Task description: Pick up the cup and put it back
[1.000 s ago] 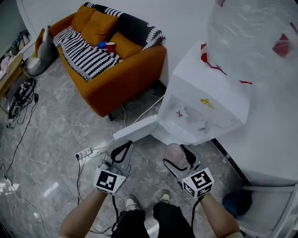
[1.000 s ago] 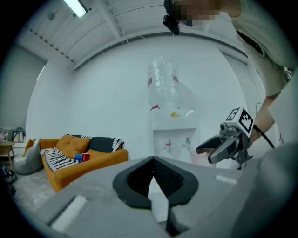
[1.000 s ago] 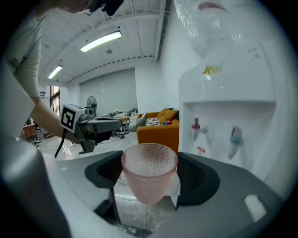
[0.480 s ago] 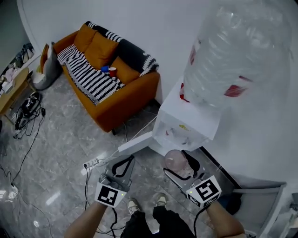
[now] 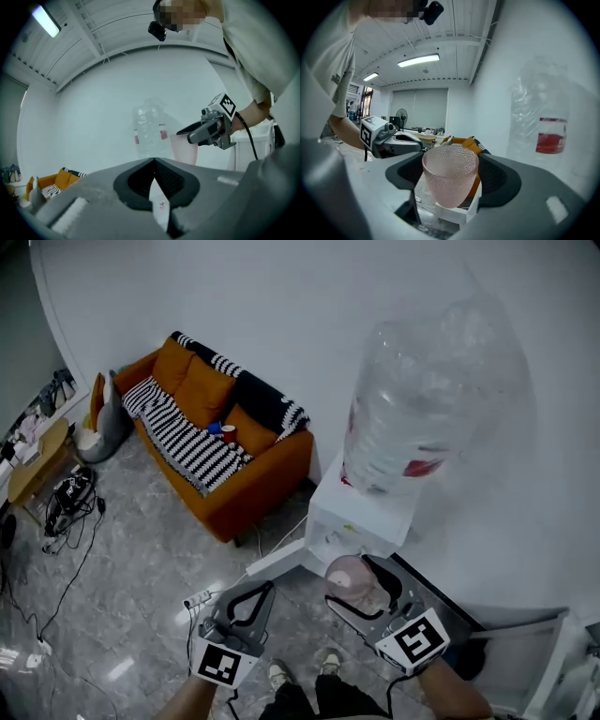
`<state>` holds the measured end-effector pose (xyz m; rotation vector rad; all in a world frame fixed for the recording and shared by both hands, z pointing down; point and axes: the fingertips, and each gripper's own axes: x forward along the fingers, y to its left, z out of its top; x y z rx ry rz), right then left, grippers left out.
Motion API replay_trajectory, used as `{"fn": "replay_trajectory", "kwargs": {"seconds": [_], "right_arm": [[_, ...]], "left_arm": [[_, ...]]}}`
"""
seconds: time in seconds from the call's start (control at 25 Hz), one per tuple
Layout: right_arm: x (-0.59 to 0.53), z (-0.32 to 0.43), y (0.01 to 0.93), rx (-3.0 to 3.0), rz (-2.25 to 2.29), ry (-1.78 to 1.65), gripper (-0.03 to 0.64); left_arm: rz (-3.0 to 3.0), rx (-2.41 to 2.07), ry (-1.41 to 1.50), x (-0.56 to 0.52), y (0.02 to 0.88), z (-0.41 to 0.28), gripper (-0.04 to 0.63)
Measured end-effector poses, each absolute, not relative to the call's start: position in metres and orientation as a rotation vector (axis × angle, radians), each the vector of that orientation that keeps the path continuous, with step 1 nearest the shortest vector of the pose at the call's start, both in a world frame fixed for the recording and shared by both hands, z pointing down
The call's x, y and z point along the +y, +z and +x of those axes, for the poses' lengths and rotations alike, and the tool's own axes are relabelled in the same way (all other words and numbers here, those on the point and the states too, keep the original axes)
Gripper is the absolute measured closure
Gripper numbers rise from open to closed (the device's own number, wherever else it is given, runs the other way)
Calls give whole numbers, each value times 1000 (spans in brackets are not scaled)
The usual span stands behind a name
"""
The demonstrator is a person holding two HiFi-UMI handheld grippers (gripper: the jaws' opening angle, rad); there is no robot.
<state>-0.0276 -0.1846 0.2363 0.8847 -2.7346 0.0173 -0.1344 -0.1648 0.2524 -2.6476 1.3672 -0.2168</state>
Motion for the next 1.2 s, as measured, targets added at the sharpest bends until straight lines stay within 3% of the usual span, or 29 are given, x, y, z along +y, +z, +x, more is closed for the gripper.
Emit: {"fn": "replay_trajectory", "kwargs": {"seconds": [0.64,1.2], "right_arm": [[-141,14,156,-2693,1092,68,249],[-150,43,168,-2634,1197,79,249]], "left_arm": [[-2672,1515,-104,-113,155,-121,594],[-2766,1497,-145,-130,167,-96,594]]}}
